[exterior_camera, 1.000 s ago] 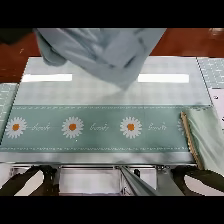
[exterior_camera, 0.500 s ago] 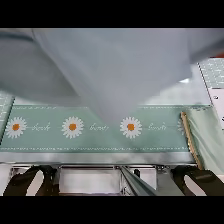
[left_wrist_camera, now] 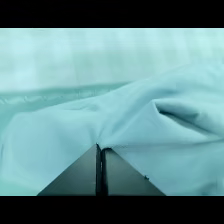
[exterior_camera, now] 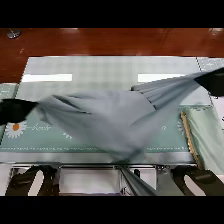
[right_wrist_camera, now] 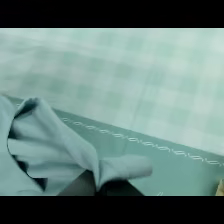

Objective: Fold the shirts.

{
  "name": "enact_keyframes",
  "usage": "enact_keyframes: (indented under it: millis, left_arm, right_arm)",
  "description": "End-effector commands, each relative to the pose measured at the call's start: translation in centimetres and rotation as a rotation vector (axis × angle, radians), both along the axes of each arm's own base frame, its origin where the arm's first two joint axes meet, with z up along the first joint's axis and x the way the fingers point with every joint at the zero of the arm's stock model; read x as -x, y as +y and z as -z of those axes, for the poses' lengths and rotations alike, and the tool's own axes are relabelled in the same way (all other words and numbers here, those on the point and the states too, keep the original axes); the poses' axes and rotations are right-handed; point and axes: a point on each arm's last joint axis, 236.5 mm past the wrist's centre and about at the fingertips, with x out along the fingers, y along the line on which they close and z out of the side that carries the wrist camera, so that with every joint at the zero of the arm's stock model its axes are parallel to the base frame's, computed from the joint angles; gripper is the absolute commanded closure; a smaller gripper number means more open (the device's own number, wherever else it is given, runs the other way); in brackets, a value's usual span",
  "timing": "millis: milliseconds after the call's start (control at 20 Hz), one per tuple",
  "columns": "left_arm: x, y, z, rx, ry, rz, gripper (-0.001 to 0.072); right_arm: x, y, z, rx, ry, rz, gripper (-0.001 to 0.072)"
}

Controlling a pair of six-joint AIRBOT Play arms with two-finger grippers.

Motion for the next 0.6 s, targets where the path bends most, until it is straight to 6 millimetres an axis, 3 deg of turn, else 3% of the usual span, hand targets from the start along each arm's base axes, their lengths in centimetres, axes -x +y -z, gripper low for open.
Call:
enact_keyframes:
  millis: [0, 150, 250, 350, 400, 450, 500, 550]
  left_arm:
    - [-1.9, -0.9, 10.5, 0.089, 0.116, -0.052, 0.0681]
    - [-5.3, -2.4, 15.0, 0.094, 0.177, -0.081, 0.0681]
    - [-8.8, -3.1, 16.9, 0.071, 0.17, -0.105, 0.0681]
    - [-11.7, -3.5, 17.7, 0.098, 0.213, -0.149, 0.0652]
    - [-12.9, -3.8, 17.7, 0.101, 0.23, -0.143, 0.041]
    - [-13.7, -4.1, 17.4, 0.093, 0.243, -0.117, -0.0001]
    - [-14.1, -4.0, 17.1, 0.039, 0.261, -0.058, 0.0004]
    - [-14.1, -2.8, 16.6, -0.04, 0.286, -0.007, 0.0004]
  right_arm:
    - [-7.6, -1.0, 6.3, 0.029, 0.051, 0.097, 0.0693]
    - [-14.1, 0.6, 11.5, -0.031, 0.14, 0.124, 0.0693]
    - [-18.5, 2.0, 13.5, -0.097, 0.182, 0.125, 0.0692]
    - [-21.6, 2.4, 14.8, -0.187, 0.24, 0.151, 0.0692]
    - [-22.7, 2.7, 15.0, -0.259, 0.271, 0.156, 0.0608]
    - [-23.2, 2.8, 14.9, -0.336, 0.3, 0.15, 0.018]
    - [-23.0, 2.7, 14.5, -0.374, 0.324, 0.106, 0.0087]
    - [-22.2, 1.8, 14.1, -0.375, 0.347, 0.059, 0.0087]
